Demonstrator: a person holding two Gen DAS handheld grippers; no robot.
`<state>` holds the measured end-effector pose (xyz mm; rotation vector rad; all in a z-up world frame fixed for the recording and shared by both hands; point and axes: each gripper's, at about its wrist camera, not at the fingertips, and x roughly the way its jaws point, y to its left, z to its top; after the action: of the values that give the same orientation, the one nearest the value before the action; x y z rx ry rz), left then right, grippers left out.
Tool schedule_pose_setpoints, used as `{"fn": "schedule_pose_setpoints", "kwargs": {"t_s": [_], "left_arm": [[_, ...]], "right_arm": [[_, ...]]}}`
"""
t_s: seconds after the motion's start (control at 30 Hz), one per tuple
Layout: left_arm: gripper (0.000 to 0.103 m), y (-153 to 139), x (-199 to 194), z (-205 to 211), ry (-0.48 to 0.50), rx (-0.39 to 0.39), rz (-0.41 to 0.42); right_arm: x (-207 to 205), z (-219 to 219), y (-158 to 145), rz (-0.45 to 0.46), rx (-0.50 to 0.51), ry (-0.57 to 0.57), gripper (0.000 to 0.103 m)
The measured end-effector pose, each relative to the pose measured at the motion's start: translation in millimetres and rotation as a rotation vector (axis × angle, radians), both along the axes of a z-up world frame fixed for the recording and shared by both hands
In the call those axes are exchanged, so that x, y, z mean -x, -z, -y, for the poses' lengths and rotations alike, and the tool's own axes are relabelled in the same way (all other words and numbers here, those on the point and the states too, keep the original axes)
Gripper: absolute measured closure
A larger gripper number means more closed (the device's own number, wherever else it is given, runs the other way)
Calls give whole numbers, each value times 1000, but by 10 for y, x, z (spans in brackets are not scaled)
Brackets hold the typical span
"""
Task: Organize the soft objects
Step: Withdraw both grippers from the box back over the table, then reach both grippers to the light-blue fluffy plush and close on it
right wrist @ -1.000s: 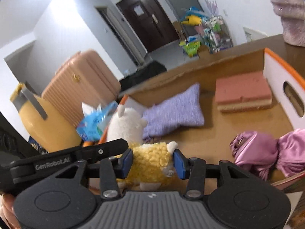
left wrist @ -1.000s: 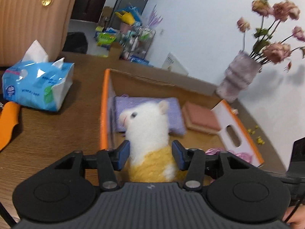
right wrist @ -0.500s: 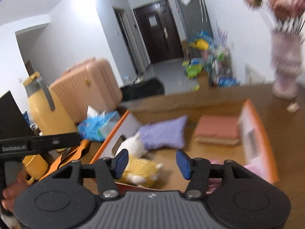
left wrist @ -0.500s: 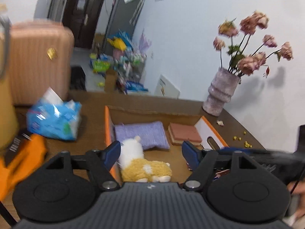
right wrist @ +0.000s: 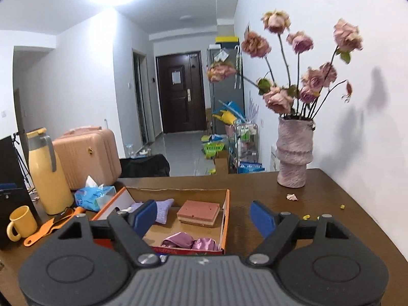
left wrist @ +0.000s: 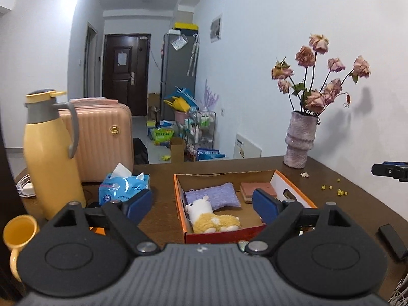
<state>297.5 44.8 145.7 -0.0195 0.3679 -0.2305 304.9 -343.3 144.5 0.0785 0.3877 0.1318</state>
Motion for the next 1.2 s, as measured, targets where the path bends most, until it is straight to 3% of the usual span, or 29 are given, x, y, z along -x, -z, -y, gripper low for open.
{"fn": "schedule_pose_setpoints", "kwargs": {"t_s": [0.1, 0.27, 0.4, 0.5, 0.57, 0.63, 0.73, 0.97, 1.03, 1.1, 1.2], "left_arm": [[10, 130, 389, 6, -16, -7, 43], [10, 514, 1016, 150, -13, -95, 77], [7, 788, 1556, 90, -8, -25, 83], [5, 960, 1909, -19, -44, 47, 83], [5, 1009, 1993, -43, -33, 40, 60], [5, 1000, 1973, -41, -35, 8, 67], [5, 1020, 1884, -41, -36, 44, 68], [6, 1298, 1406, 116, 2, 60, -65], [7, 1361, 1213, 159, 24, 72, -94], [16, 1420, 1007, 207, 34, 82, -124], [43, 1518, 609, 282, 103, 119, -175]], "right_arm": [[349, -15, 73, 32, -17, -12, 19], [1007, -229, 377, 48, -18, -57, 18], [1594, -435, 703, 62, -15, -102, 14], [1988, -566, 965, 69, 49, -55, 14], [2135, -550, 1094, 49, 25, -58, 14], [2152, -509, 1171, 4, -8, -65, 14], [2080, -502, 1196, 8, 6, -23, 15], [1753, -573, 1364, -62, -32, -25, 16], [1631, -610, 1401, -86, -52, -45, 22], [1459, -669, 1429, -115, -77, -73, 27], [1153, -773, 1496, -154, -128, -104, 34]]}}
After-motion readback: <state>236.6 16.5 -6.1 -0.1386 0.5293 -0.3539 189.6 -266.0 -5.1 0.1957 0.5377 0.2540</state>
